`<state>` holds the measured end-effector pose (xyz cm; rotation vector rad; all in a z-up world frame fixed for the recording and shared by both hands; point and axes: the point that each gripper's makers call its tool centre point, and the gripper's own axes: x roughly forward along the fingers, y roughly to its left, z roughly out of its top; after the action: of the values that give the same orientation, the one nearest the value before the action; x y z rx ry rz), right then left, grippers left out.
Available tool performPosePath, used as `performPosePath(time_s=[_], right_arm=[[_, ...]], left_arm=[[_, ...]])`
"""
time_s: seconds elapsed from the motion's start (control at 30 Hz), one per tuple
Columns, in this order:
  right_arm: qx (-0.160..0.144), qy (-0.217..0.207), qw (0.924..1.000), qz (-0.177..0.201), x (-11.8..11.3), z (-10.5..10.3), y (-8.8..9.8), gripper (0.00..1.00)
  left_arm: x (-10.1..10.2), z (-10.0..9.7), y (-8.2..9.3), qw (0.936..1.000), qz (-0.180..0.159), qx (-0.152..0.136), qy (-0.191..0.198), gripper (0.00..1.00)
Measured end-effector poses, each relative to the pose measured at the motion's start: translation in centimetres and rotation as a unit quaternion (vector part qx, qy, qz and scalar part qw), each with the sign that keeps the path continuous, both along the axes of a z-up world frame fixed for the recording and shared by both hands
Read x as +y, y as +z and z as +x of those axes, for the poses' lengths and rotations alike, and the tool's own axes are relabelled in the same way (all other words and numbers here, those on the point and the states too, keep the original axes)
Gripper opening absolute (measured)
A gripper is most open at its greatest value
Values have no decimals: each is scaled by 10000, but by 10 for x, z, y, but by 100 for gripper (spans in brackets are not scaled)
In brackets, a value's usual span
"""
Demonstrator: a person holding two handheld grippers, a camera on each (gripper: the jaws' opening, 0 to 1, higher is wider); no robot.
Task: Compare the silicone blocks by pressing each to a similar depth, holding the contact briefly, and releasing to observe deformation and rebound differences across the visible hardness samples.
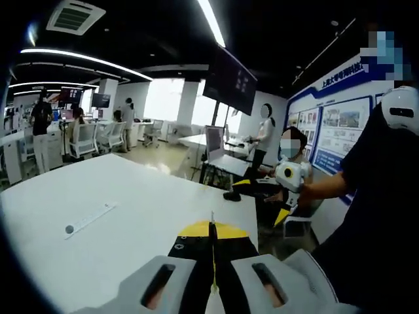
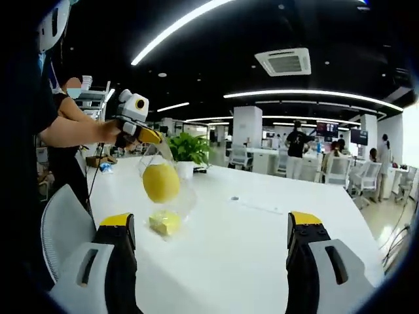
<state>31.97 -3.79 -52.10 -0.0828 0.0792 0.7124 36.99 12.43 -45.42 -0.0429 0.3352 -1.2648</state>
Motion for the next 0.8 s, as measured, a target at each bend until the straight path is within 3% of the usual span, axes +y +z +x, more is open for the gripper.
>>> performPosePath(time_s=[0.13,0.33,0.57,0.8], right_arm=[[101,-252,9996,-97,-13,-7,-3,90],[-160,-613,9978,-188,-32,-18,-4,88],[165,-640,9977,-157,-38,-38,-18,87],[269,-662,9973,-144,-40,-40,-19,86]], left_arm=[[-6,-3,-1,10000,-25,19,-82,0],[-14,-6,-1,9998,-126,77,-134,0],[-28,-11,-2,9993,-252,164,-228,0],[-55,-11,-9,9968,-596,431,-304,0]])
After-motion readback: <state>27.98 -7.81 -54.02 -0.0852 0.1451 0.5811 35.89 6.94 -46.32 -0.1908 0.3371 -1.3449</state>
